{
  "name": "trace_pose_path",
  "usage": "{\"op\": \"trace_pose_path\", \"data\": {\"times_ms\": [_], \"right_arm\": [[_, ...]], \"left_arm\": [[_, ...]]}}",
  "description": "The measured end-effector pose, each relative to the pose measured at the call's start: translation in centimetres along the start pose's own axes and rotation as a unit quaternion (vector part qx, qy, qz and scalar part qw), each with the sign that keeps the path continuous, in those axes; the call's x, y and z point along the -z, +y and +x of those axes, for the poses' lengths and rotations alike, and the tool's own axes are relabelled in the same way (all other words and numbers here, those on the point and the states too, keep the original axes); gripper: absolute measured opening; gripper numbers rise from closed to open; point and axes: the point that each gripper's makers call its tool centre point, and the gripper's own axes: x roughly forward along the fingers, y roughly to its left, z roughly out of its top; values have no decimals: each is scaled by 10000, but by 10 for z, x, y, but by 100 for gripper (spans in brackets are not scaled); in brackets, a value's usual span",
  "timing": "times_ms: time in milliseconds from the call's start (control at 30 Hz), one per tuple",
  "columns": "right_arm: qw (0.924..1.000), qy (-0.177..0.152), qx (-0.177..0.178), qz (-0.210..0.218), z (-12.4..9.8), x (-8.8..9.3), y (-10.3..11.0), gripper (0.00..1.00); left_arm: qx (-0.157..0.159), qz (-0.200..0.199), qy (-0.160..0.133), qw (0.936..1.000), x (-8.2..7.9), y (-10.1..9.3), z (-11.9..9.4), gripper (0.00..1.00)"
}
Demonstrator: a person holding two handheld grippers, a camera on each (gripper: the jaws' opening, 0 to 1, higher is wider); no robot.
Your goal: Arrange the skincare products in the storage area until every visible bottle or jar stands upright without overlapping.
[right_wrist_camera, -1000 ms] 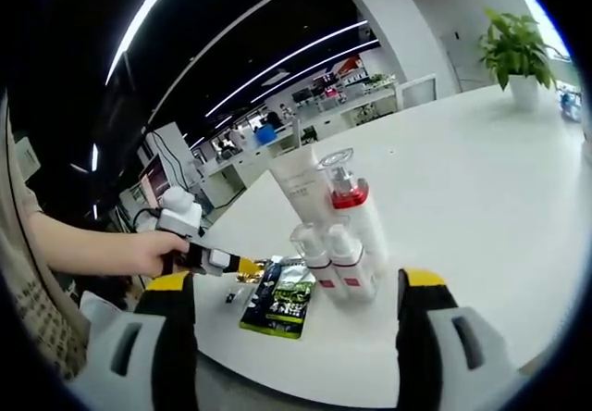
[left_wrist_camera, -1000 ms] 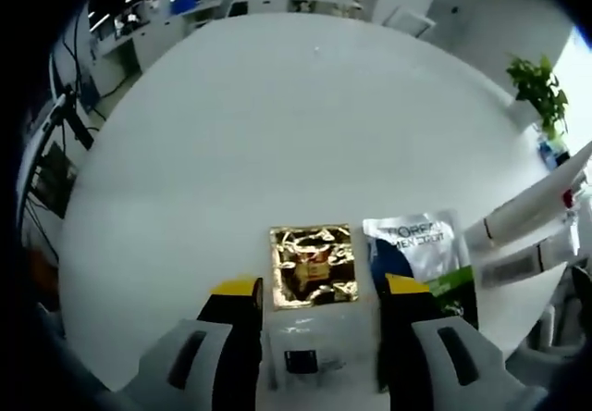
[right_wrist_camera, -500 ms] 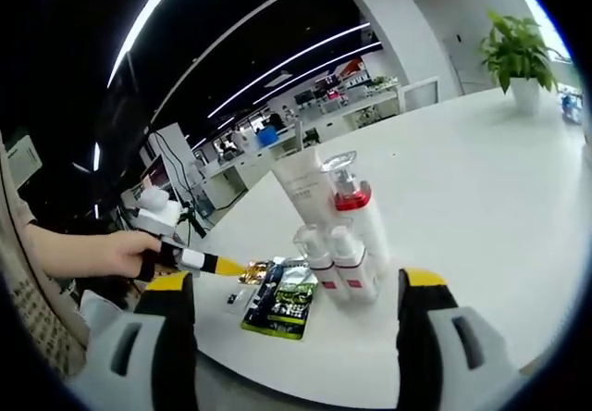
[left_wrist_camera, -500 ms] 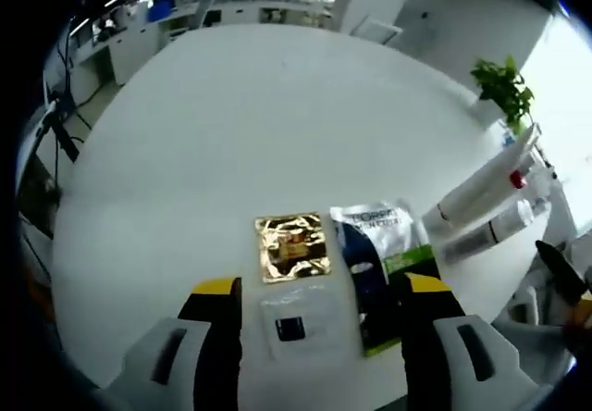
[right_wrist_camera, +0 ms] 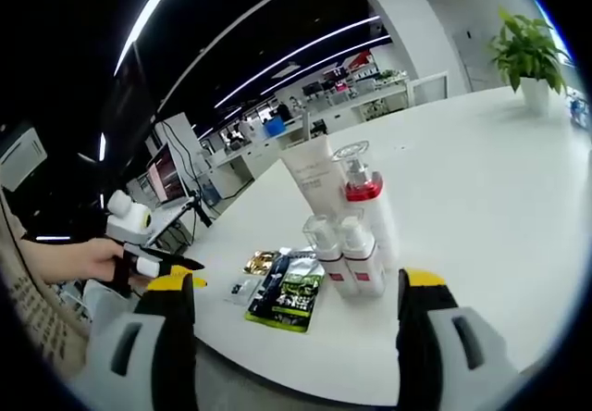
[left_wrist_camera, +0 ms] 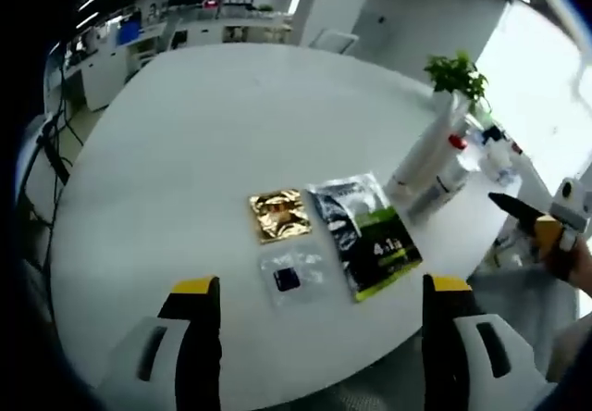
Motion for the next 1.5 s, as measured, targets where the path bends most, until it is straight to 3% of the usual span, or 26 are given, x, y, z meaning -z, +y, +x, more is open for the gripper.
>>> {"op": "trace_pose_path", "data": {"times_ms": [67,400,533,700,1500], "right_arm": [[10000,19,-4,-2,0,1,0,91],[9999,54,3,-89,1,2,1,91],[9999,40,12,-102,1,1,0,91],[9999,26,31,-123,1,0,1,91],[9999,55,45,-149,1,2,0,91]], "left_arm": [[143,-28,-114,9998,3,-4,-5,97],[445,338,-249,9981,20,-13,-29,97],[498,261,-373,9977,23,-13,-35,97],[545,296,-576,9964,12,-13,-35,97],[587,313,-571,9962,18,-14,-34,97]]}}
